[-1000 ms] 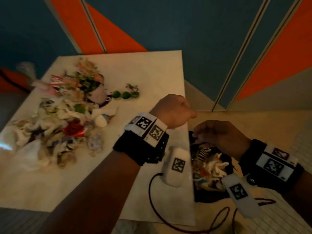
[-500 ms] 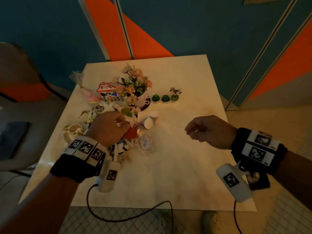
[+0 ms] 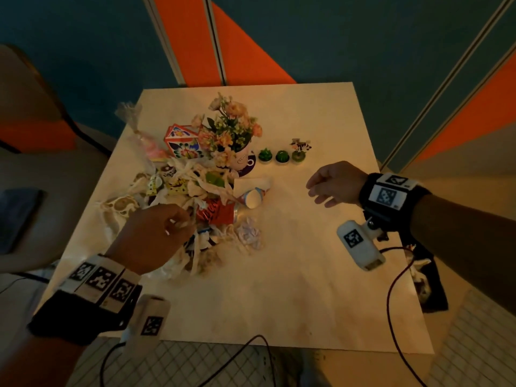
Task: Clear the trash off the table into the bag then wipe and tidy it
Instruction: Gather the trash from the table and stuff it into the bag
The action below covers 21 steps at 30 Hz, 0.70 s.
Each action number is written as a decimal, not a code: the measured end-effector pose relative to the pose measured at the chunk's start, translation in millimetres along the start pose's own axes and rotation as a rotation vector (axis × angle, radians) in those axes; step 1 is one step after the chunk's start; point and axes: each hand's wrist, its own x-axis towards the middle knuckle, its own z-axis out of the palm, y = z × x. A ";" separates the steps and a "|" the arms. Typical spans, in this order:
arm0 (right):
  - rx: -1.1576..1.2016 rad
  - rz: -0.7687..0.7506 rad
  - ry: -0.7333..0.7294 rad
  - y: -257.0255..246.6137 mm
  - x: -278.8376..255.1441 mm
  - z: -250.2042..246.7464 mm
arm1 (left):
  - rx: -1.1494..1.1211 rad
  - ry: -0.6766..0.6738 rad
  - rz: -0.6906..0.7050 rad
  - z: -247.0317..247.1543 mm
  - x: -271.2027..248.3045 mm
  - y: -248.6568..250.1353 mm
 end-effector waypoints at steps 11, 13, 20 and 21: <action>-0.213 -0.029 -0.003 -32.6 45.7 1.0 | 0.208 0.014 -0.012 39.5 38.9 -12.8; -0.252 -0.011 0.016 -38.1 54.9 -1.1 | 0.198 0.001 -0.029 46.5 49.2 -13.2; -0.449 -0.086 -0.104 -37.8 76.5 35.1 | 0.440 -0.156 0.013 76.1 78.8 -13.6; -0.474 -0.112 -0.123 -36.5 79.0 44.5 | 0.452 -0.167 0.002 80.8 81.4 -13.8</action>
